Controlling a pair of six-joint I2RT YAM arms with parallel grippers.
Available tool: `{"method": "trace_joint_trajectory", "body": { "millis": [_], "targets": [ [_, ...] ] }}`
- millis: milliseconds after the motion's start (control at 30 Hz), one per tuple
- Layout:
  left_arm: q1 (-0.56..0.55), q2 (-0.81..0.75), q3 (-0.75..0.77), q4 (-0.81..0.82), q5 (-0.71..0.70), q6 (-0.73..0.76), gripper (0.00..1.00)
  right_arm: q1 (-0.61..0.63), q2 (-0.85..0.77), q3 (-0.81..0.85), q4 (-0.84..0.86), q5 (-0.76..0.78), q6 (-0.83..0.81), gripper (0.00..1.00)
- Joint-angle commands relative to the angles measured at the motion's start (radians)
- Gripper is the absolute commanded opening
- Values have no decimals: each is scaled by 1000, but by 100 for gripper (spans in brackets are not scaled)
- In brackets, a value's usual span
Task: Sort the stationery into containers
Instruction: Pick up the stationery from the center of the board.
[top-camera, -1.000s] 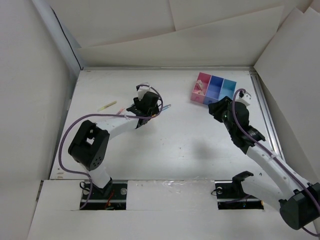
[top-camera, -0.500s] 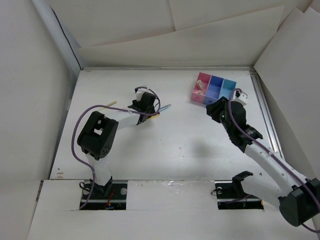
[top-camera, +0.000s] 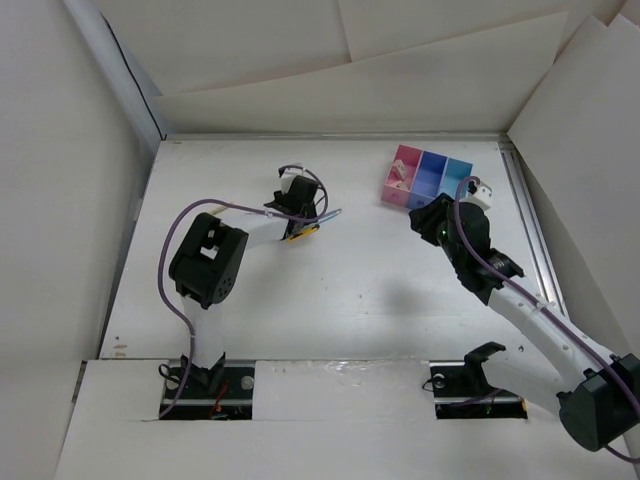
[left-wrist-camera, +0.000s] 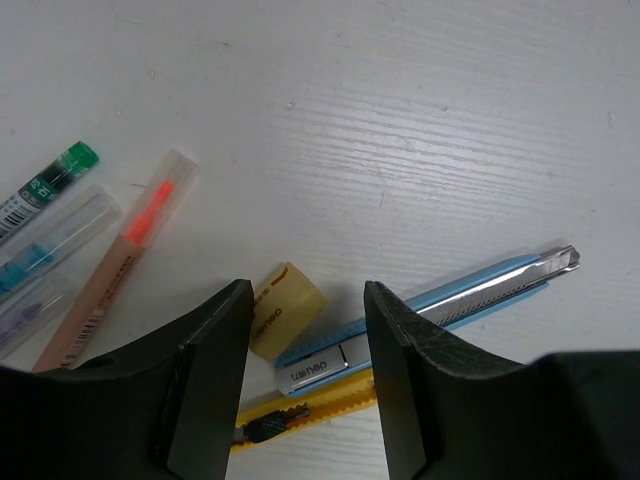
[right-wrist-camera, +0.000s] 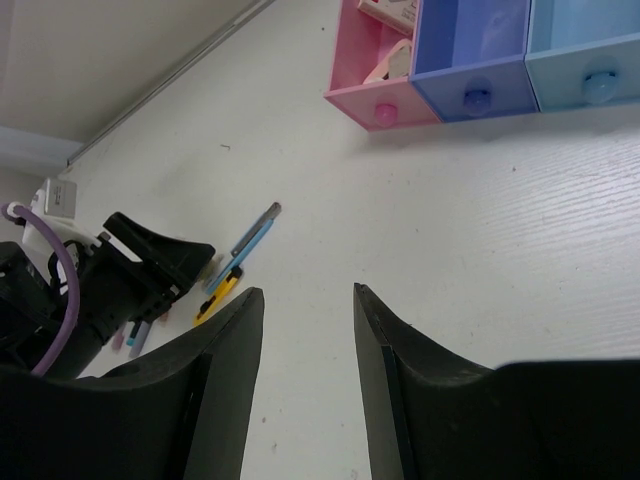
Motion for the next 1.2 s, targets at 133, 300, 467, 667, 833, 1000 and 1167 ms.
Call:
{"method": "trace_joint_trajectory", "body": {
  "millis": [133, 300, 467, 667, 833, 1000, 1167],
  "targets": [
    [5, 21, 45, -10, -12, 7, 43, 8, -2, 45, 46, 13, -11, 47],
    [5, 32, 54, -19, -23, 7, 34, 8, -2, 45, 46, 13, -11, 47],
    [5, 22, 45, -19, -32, 7, 15, 8, -2, 45, 46, 13, -11, 47],
    [5, 4, 45, -29, -42, 7, 10, 8, -2, 45, 46, 13, -11, 47],
    [5, 4, 45, -39, -42, 16, 18, 8, -2, 45, 46, 13, -11, 47],
    [5, -5, 33, -39, -32, 34, 36, 8, -2, 45, 46, 13, -11, 47],
    [5, -42, -18, -30, -20, 44, 41, 8, -2, 45, 46, 13, -11, 47]
  ]
}}
